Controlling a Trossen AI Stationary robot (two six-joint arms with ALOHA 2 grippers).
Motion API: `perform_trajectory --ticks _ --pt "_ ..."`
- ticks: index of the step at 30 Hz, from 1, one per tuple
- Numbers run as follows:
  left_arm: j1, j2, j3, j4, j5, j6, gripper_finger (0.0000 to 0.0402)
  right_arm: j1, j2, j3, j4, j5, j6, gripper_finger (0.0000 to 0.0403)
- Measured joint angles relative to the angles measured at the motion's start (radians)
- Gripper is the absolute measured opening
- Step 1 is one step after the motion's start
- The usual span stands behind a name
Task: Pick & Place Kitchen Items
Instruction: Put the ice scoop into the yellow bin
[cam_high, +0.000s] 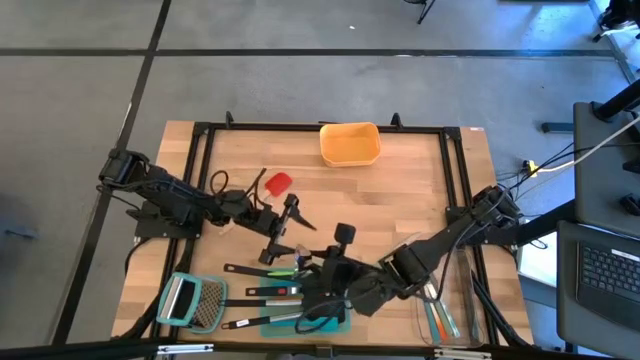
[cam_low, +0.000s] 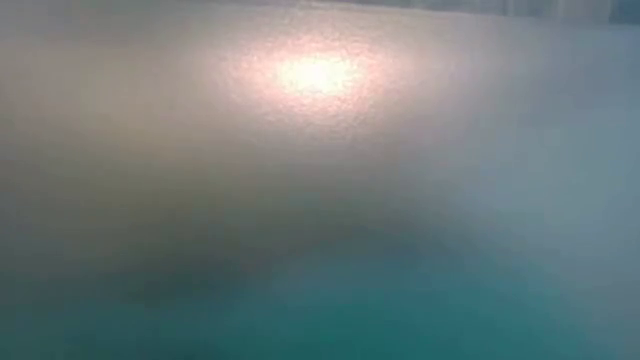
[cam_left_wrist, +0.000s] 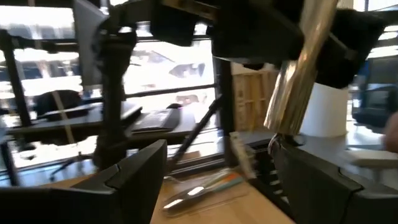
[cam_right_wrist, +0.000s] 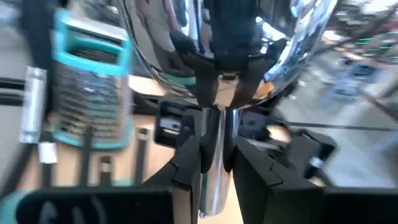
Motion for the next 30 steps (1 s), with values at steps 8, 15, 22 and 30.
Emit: perform_trajectory --ticks 8,15,22,30 --pt "-0.089 0.000 0.000 0.017 -0.058 0.032 0.0290 -0.038 -0.001 0.001 0.062 -0.163 0.002 0.0067" --pt "-0.146 -0.013 0.000 -0.043 -0.212 0.040 0.0290 -0.040 -0.001 0.001 0.015 -0.163 0.052 0.0067" --pt "-0.244 -0.166 0.001 -0.325 -0.497 -0.015 0.0290 -0.048 0.000 0.001 -0.010 -0.158 0.055 0.0067" --pt "-0.557 -0.310 0.002 -0.441 -0.906 0.055 0.0290 -0.114 0.001 0.001 0.037 -0.293 0.027 0.0065"
